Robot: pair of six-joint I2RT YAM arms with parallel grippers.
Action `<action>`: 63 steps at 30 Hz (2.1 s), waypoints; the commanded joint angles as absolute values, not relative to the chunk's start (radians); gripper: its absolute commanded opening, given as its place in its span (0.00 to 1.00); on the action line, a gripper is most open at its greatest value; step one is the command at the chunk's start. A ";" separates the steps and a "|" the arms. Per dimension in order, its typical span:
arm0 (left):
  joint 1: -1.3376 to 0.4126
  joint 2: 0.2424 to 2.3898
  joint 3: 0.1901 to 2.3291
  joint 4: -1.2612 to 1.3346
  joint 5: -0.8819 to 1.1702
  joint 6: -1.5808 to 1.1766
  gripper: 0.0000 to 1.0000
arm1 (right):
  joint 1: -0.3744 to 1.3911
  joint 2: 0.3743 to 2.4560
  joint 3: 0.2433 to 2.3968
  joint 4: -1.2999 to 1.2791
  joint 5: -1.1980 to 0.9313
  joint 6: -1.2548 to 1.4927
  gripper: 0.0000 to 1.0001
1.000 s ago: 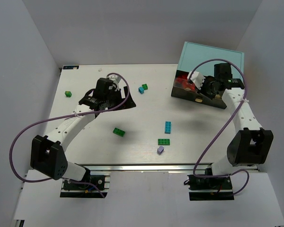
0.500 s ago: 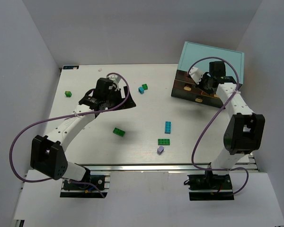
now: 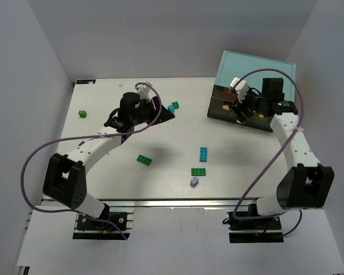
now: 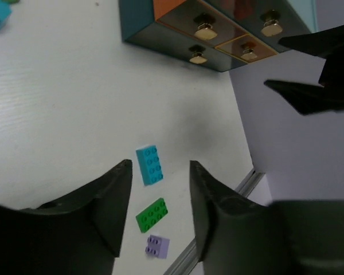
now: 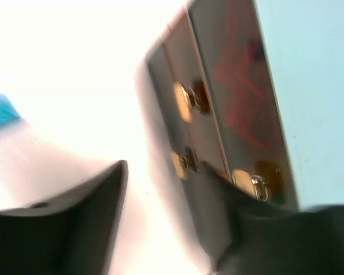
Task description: Sort the legos into containers by color
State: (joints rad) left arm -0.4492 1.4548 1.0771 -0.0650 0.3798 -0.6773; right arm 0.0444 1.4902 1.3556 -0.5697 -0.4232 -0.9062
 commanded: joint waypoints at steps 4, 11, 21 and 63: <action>-0.469 1.704 1.158 0.244 0.483 -0.919 0.40 | 0.038 1.381 1.289 -0.411 -0.650 -0.533 0.89; -0.551 1.971 1.344 0.454 0.451 -1.086 0.49 | 0.034 1.341 1.255 -0.264 -0.552 -0.144 0.89; -0.667 2.213 1.505 0.689 0.244 -1.344 0.55 | -0.024 1.333 1.311 -0.186 -0.584 0.147 0.00; -0.772 2.456 1.879 0.309 0.032 -1.387 0.54 | -0.181 1.293 1.330 -0.091 -0.627 0.235 0.00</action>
